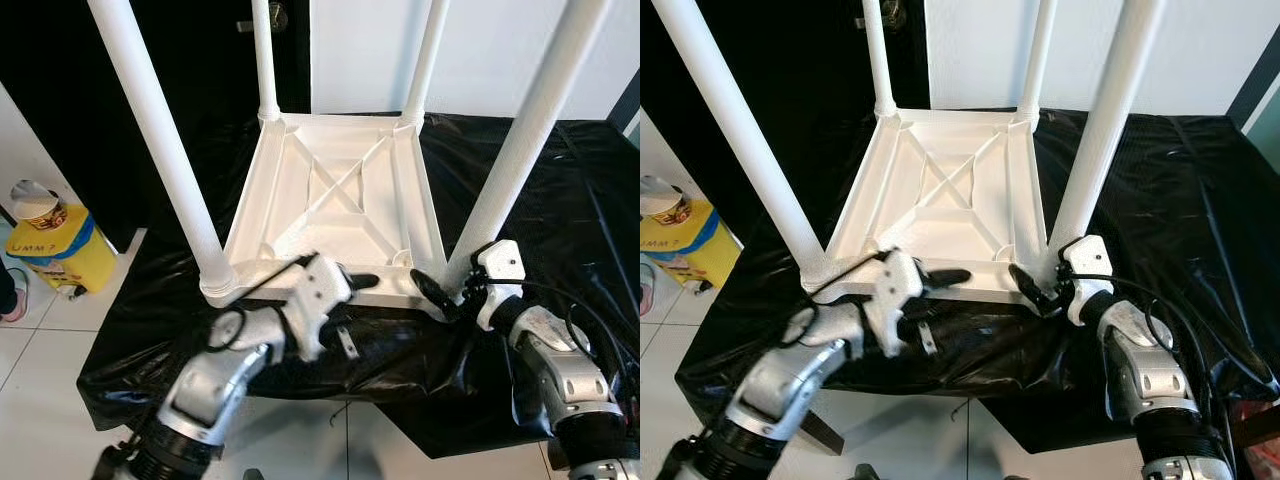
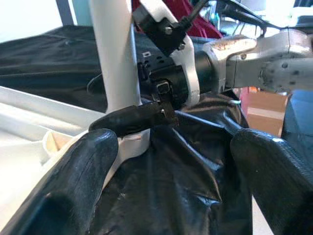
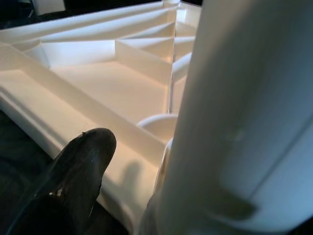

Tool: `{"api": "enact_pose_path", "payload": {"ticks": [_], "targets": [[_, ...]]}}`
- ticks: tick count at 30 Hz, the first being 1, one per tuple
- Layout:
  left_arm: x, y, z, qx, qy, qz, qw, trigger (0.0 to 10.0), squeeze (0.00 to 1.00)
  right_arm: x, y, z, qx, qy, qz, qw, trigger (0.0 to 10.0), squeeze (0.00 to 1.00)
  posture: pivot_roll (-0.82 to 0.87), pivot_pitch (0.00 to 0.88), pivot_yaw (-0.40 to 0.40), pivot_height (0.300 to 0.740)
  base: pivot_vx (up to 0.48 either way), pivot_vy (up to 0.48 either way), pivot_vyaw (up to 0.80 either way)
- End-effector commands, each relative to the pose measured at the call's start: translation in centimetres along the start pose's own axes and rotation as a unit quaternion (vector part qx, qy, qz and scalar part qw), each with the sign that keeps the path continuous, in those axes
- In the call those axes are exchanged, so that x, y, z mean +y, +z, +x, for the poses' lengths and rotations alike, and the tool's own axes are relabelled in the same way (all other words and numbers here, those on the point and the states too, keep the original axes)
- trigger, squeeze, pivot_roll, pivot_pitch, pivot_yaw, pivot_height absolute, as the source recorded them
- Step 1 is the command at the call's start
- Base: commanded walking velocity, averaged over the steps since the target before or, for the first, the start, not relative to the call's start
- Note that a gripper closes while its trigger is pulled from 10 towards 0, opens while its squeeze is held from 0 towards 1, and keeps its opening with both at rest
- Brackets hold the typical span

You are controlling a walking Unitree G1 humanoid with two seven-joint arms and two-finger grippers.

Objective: Building children table

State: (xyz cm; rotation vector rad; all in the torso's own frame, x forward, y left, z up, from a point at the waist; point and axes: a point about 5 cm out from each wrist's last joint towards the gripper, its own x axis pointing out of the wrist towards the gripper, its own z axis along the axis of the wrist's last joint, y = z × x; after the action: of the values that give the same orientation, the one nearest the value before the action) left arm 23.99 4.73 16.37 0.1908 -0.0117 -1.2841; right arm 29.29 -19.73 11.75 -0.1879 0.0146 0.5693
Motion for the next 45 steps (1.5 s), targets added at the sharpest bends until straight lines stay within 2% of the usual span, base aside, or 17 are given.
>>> {"api": "enact_pose_path", "payload": {"ticks": [1,4,5,12,24,25,26,27,28,30,37,38,39,40,41,42,45], "targets": [[0.1,-0.2,0.0,0.008,0.011,0.004,1.000,10.0,0.00,0.1,-0.1,0.3,0.007,0.014,0.002,1.000,10.0,0.00,-0.05,0.013,-0.027,0.740,0.000,0.000,0.00],[0.1,-0.2,0.2,0.009,0.013,0.002,1.000,10.0,0.00,0.1,-0.2,0.4,0.010,0.024,0.006,1.000,10.0,0.00,-0.05,0.013,-0.026,0.740,0.000,0.000,0.00],[0.2,-0.3,0.4,0.014,0.022,0.000,1.000,10.0,0.00,0.0,-0.3,0.5,0.012,0.029,0.011,0.999,0.0,0.00,-0.05,0.011,-0.024,0.740,0.000,0.000,0.00],[1.0,-0.6,0.4,0.023,0.058,-0.002,0.998,10.0,0.00,-0.3,-0.9,0.0,0.016,0.005,0.028,0.999,0.0,0.00,-0.05,0.009,-0.024,0.740,0.000,0.000,0.00],[1.1,-0.6,0.4,0.024,0.062,-0.002,0.998,10.0,0.00,-0.3,-0.9,-0.1,0.013,-0.006,0.031,0.999,0.0,0.00,-0.05,0.010,-0.024,0.740,0.000,0.000,0.00],[1.1,-0.6,0.6,0.025,0.066,-0.001,0.998,10.0,0.00,-0.3,-1.2,-0.2,0.015,-0.055,0.038,0.998,10.0,0.00,-0.07,0.015,-0.025,0.740,0.000,0.000,0.00],[1.1,-0.6,0.6,0.025,0.066,-0.001,0.998,10.0,0.00,-0.3,-1.2,-0.2,0.015,-0.055,0.038,0.998,10.0,0.00,-0.07,0.015,-0.025,0.740,0.000,0.000,0.00],[1.1,-0.6,0.7,0.025,0.069,0.000,0.997,10.0,0.00,-0.1,-1.4,-0.3,0.017,-0.104,0.043,0.994,10.0,0.00,-0.07,0.016,-0.027,0.740,0.000,0.000,0.00],[1.1,-0.6,0.7,0.025,0.069,0.000,0.997,10.0,0.00,-0.1,-1.4,-0.3,0.017,-0.104,0.043,0.994,10.0,0.00,-0.07,0.016,-0.027,0.740,0.000,0.000,0.00],[1.1,-0.7,0.9,0.025,0.073,0.000,0.997,10.0,0.00,0.6,-1.6,-0.3,0.018,-0.176,0.057,0.983,10.0,0.00,-0.07,0.018,-0.031,0.740,0.000,0.000,0.00],[1.0,-0.7,1.0,0.023,0.075,-0.002,0.997,10.0,0.00,1.7,-1.6,0.0,0.021,-0.257,0.085,0.962,10.0,0.00,-0.08,0.018,-0.035,0.740,0.000,0.000,0.00],[1.0,-0.7,1.0,0.023,0.074,-0.003,0.997,10.0,0.00,2.1,-1.7,0.1,0.024,-0.288,0.092,0.953,10.0,0.00,-0.08,0.017,-0.038,0.740,0.000,0.000,0.00],[1.0,-0.7,1.0,0.023,0.074,-0.003,0.997,10.0,0.00,2.1,-1.7,0.1,0.024,-0.288,0.092,0.953,10.0,0.00,-0.08,0.017,-0.038,0.740,0.000,0.000,0.00],[1.0,-0.7,1.0,0.022,0.074,-0.004,0.997,10.0,0.00,2.4,-1.6,0.2,0.025,-0.318,0.101,0.942,10.0,0.00,-0.08,0.015,-0.042,0.740,0.000,0.000,0.00],[1.0,-0.7,1.0,0.022,0.074,-0.004,0.997,10.0,0.00,2.4,-1.6,0.2,0.025,-0.318,0.101,0.942,10.0,0.00,-0.08,0.015,-0.042,0.740,0.000,0.000,0.00],[1.0,-0.7,1.1,0.021,0.075,-0.004,0.997,10.0,0.00,2.5,-1.5,0.2,0.023,-0.348,0.103,0.932,10.0,0.00,-0.07,0.013,-0.046,0.740,0.000,0.000,0.00],[1.0,-0.7,1.1,0.021,0.075,-0.004,0.997,10.0,0.00,2.5,-1.5,0.2,0.023,-0.348,0.103,0.932,10.0,0.00,-0.07,0.013,-0.046,0.740,0.000,0.000,0.00]]}}
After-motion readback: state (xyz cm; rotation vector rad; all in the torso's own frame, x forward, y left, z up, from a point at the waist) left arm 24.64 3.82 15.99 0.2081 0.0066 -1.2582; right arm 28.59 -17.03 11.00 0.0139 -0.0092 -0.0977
